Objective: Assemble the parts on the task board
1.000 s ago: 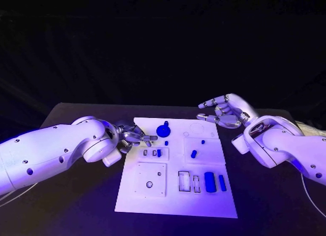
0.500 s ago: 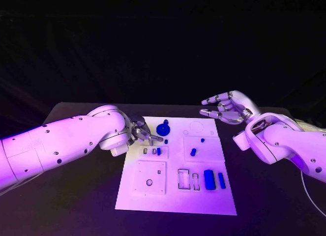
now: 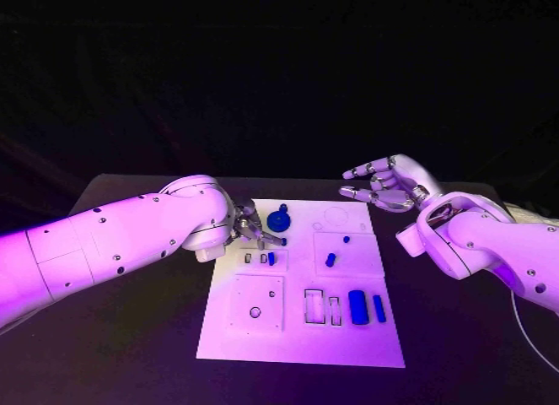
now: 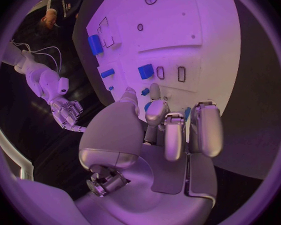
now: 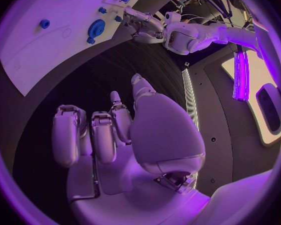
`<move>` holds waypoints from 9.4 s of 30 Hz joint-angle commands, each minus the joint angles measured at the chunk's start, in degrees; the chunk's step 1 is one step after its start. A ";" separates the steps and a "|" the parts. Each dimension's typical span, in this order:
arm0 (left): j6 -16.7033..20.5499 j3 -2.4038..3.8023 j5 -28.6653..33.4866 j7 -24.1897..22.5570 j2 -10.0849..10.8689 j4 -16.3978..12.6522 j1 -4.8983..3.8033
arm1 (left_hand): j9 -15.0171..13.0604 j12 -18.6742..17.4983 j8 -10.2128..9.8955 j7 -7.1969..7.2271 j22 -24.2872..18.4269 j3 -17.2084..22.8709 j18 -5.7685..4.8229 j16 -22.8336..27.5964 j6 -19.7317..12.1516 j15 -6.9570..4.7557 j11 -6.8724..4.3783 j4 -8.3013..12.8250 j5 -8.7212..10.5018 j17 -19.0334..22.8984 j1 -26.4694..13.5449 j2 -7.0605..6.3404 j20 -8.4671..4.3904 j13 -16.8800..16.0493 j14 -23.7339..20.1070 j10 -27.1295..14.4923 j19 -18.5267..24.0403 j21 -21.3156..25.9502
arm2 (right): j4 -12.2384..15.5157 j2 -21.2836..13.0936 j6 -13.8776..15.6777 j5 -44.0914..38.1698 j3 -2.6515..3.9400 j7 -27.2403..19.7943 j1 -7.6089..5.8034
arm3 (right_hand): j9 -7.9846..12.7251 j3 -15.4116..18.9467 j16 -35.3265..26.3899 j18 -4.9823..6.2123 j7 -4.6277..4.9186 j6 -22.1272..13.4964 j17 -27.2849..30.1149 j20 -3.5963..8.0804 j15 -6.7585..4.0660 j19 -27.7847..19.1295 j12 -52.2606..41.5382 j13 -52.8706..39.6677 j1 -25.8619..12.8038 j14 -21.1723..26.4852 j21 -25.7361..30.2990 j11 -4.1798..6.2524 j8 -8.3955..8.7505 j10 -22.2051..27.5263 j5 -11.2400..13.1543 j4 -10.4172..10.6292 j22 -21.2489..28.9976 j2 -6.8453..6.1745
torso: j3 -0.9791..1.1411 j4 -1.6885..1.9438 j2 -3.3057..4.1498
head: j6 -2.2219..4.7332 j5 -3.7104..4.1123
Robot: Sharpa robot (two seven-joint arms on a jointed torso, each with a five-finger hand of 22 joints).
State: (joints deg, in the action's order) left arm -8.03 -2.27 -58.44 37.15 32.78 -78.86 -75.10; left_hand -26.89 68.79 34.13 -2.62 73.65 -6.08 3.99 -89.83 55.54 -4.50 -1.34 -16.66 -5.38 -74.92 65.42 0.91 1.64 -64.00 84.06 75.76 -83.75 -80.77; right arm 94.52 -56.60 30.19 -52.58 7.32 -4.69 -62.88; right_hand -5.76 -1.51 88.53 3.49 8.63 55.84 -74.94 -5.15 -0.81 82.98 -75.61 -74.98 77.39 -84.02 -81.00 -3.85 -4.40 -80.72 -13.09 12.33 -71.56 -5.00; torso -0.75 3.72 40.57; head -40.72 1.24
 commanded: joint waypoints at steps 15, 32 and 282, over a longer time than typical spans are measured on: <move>-5.95 -0.05 -0.97 0.91 -1.45 1.31 -0.13 | -0.85 0.09 0.60 0.02 0.25 -0.80 -0.82 -0.17 -0.68 -0.30 -0.04 0.10 0.22 -15.08 0.41 0.89 -0.15 0.13 5.94 0.36 -0.66 -0.33 | -0.41 0.53 -1.49 -0.86 0.01 0.75 0.06 | -0.10 0.43 -0.40 0.30 -0.10 0.36 -12.28 0.05 0.07 -0.38 0.26 -4.39 -0.16 -5.24 0.26 0.24 -0.28 0.12 -0.24 -0.03 0.19 0.60 | -0.07 0.02 0.03 | -0.77 0.15; -7.53 -0.10 -0.97 0.98 -2.66 1.99 -0.03 | -2.19 0.32 1.35 0.12 0.75 -1.09 -0.89 -0.17 -1.09 -0.34 -0.11 0.22 0.08 -15.08 1.77 1.69 -0.17 -0.24 5.94 0.51 -0.74 -0.58 | -0.99 1.19 -2.27 -0.82 0.00 1.30 0.20 | -0.11 0.46 -0.47 0.33 -0.11 0.39 -12.17 0.06 0.06 -0.43 0.36 -4.31 -0.17 -5.21 0.33 0.25 -0.29 0.17 -0.26 -0.01 0.32 0.67 | -0.03 0.02 0.09 | -1.25 0.42; -11.52 2.35 -3.95 -2.24 -8.26 21.14 -0.43 | -7.44 -3.08 -2.60 -0.34 2.43 11.25 -0.55 -0.17 -2.54 -0.01 0.24 1.80 1.08 -15.08 5.60 0.44 0.21 3.77 5.94 -1.20 -0.08 1.62 | -2.63 2.77 -4.65 -0.49 -0.21 1.75 0.95 | -0.18 1.83 -0.77 0.47 -0.14 0.27 -11.83 0.18 -0.03 -0.70 0.63 -4.01 -1.25 -5.13 0.86 0.29 -0.07 0.31 -0.97 0.73 1.13 1.90 | 0.38 0.61 0.05 | -2.56 -0.31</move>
State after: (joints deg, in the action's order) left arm -19.59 0.09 -62.17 35.76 24.68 -57.77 -75.56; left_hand -34.28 65.46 31.18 -3.24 74.93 4.96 3.14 -89.83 53.13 -4.19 -0.63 -14.82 -3.93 -74.92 70.82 1.28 2.05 -60.32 83.95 74.62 -83.54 -78.92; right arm 91.83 -53.90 26.38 -52.88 7.11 -2.61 -61.98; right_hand -5.87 -0.08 87.99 3.49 8.62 55.84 -74.91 -4.94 -0.82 82.77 -75.09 -75.09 76.45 -84.02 -80.33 -3.65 -4.40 -80.51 -13.75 13.12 -70.45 -3.62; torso -0.37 4.32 40.63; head -43.24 0.92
